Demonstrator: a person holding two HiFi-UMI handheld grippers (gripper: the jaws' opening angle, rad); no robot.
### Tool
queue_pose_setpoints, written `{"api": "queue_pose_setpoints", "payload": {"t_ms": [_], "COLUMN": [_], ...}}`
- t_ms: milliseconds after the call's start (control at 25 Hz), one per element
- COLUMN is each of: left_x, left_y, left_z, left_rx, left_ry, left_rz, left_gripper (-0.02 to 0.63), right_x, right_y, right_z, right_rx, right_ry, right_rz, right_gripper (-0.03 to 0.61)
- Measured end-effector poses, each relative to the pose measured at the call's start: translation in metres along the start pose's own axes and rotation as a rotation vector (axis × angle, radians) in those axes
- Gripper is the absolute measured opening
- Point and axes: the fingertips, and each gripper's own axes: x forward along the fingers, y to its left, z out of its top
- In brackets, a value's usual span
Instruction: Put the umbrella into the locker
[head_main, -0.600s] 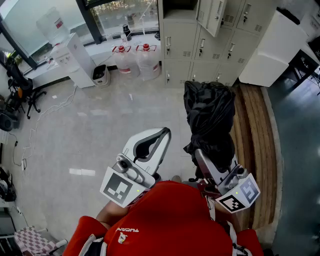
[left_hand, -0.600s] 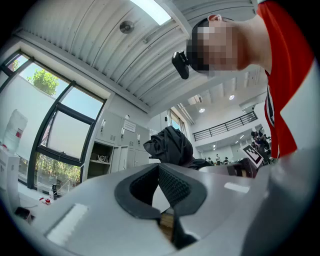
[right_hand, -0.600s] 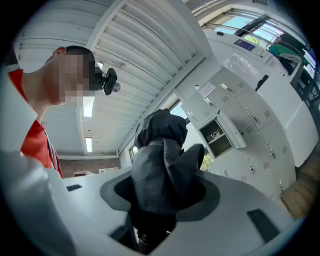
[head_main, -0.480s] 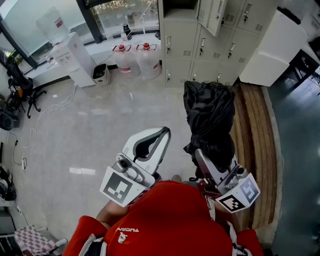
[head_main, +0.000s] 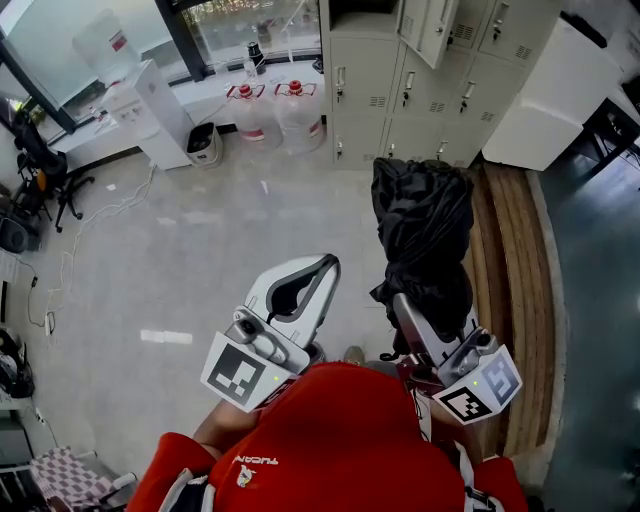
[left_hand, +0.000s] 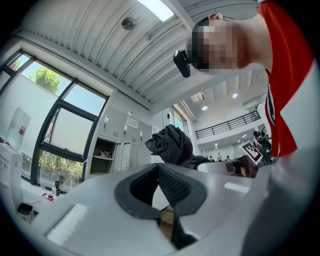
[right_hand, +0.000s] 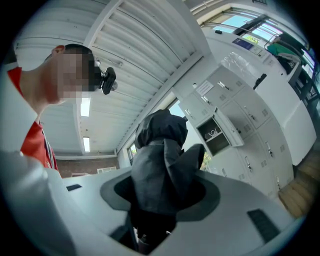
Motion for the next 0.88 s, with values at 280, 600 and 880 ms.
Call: {"api": "queue_pose_setpoints", "payload": {"t_ms": [280,600,880], "left_x": [0.005,0.027,0.045], "left_y": [0.012,0.008,0.001], "left_z": [-0.007,-0.013,-0.019], "left_rx": [0.004,0.014,0.005], "left_ry": [0.013,0.024,0.037], "left_rz": [0.034,0.070,0.095], "left_gripper": [0.005,0.005,0.005], "right_x": [0.001,-0.007,-0.011], "right_y": [-0.024,-0.051,-0.072], "right_z": [0.010,0.020,0.030], "right_rx": [-0.049,-0.062,-0.086], "right_ry": [0.023,0.033,0.055], "right_rz": [-0.048,-0.033,-0.026], "right_gripper": [0.199,0.199,0.199]}}
